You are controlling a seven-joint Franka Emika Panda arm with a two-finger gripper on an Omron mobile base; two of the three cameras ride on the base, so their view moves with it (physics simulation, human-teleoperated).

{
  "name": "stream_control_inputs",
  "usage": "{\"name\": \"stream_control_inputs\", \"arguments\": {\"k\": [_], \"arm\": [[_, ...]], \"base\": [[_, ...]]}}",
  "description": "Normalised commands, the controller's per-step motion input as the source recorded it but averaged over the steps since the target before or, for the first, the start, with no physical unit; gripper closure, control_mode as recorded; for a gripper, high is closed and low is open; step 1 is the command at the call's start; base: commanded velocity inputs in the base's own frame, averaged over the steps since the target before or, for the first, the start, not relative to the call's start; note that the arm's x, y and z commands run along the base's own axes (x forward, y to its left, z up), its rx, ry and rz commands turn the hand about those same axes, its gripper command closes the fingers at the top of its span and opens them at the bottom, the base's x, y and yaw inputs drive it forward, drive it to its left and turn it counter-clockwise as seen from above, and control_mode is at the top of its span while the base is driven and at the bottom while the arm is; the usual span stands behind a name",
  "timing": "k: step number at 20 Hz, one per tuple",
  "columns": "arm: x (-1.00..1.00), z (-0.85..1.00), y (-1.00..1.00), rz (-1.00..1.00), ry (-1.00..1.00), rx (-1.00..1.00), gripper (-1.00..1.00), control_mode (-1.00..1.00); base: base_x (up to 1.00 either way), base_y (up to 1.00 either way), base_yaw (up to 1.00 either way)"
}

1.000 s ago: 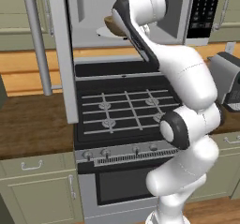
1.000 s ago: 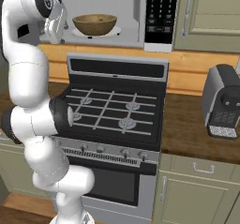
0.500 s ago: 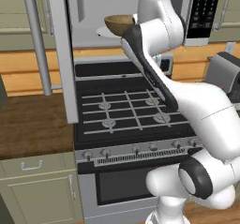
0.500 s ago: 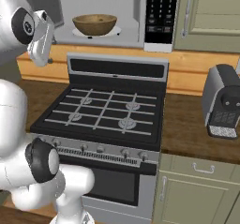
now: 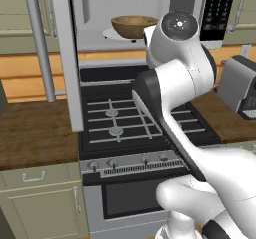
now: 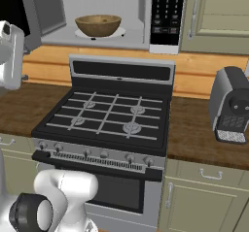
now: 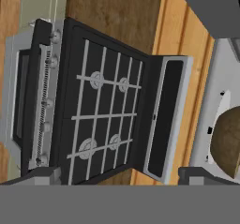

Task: Pick the potato from the sink and place it in the bowl. Then pick the bowl and place it in the microwave. Then close the microwave door and press the start button.

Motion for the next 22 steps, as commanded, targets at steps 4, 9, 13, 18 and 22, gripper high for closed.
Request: {"name": "stream_control_inputs", "arguments": {"k": [4, 9, 13, 18, 22], "arm": [[-1.00, 0.37, 0.41, 0.00, -0.32, 0.00, -1.00, -1.00], [-1.00, 0.08, 0.59, 0.00, -0.33, 0.00, -1.00, -1.00], [-1.00, 0.00, 0.87, -0.02, -0.33, 0.00, -1.00, -1.00], [-0.88, 0.00, 0.84, -0.17, -0.23, 0.00, -1.00, -1.00], [-0.09, -0.02, 0.86, -0.39, -0.09, 0.00, -1.00, -1.00]], "base": [[0.00, 0.00, 0.00], [0.00, 0.00, 0.00], [0.00, 0.00, 0.00], [0.00, 0.00, 0.00], [0.00, 0.00, 0.00]]}}
